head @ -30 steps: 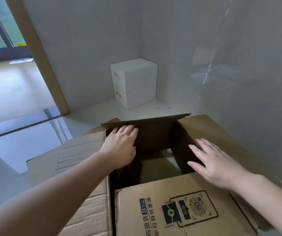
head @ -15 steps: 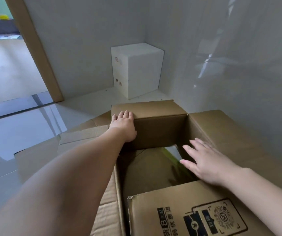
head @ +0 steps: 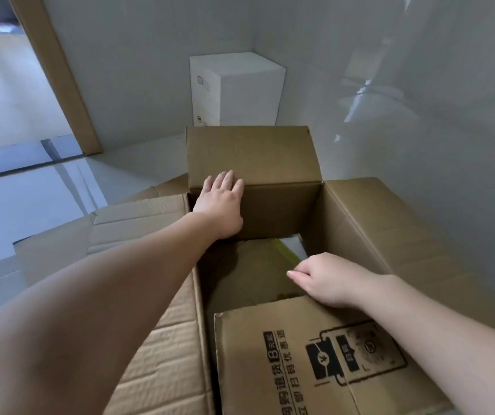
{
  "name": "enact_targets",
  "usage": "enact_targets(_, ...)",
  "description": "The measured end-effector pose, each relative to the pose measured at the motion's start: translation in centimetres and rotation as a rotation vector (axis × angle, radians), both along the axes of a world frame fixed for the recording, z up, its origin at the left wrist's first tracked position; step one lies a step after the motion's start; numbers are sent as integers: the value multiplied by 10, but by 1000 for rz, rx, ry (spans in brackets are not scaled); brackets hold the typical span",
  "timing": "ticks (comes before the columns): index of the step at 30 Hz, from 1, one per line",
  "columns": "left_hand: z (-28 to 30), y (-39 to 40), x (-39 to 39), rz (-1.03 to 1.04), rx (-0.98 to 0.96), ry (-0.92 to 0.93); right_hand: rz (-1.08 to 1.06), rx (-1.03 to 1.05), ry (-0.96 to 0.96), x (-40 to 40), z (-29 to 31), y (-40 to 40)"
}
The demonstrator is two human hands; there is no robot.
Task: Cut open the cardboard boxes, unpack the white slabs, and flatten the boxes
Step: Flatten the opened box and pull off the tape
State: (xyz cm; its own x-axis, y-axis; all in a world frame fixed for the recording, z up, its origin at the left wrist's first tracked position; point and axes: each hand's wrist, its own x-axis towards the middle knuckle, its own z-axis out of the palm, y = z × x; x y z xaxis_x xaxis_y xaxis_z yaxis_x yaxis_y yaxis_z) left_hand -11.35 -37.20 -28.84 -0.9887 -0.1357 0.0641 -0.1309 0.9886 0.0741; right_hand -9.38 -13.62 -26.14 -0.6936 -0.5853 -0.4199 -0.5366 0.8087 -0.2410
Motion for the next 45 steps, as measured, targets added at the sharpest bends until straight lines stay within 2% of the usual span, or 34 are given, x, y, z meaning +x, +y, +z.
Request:
enact_targets(5,17,43,17,-159,81,33,13,-57,32,18,29,16)
enact_targets(9,36,77,26,-326,83,56,13,-184,17,32,86,38)
enact_targets(12,49,92,29,-351,97,88,72,-94,-160,50,125,60)
enact_targets(14,52,99,32,-357,98,85,110,21,-204,67,133,77)
enact_targets(17,49,106,40,-378,80,48,194,228,-126,99,117,100)
enact_targets(20,42,110,45,-391,56,15,290,363,-131,130,79,124)
enact_targets(23,39,110,47,-381,49,-2,281,350,-104,150,44,141)
enact_targets(25,36,108,49,-380,42,-22,278,299,-20,156,25,147)
enact_targets(29,27,99,50,-362,15,-63,273,192,75,151,10,151)
enact_targets(31,26,91,49,-341,5,-81,195,102,102,143,11,157)
enact_targets(33,30,86,51,-352,-7,-111,-10,3,238,131,13,171)
enact_targets(36,41,96,70,-534,42,-289,-359,101,397,105,17,189)
enact_targets(39,50,130,102,-763,42,-535,-534,249,279,79,17,196)
enact_targets(41,51,149,121,-858,22,-596,-598,261,206,69,14,197)
enact_targets(45,64,165,142,-943,91,-639,-637,271,187,61,13,205)
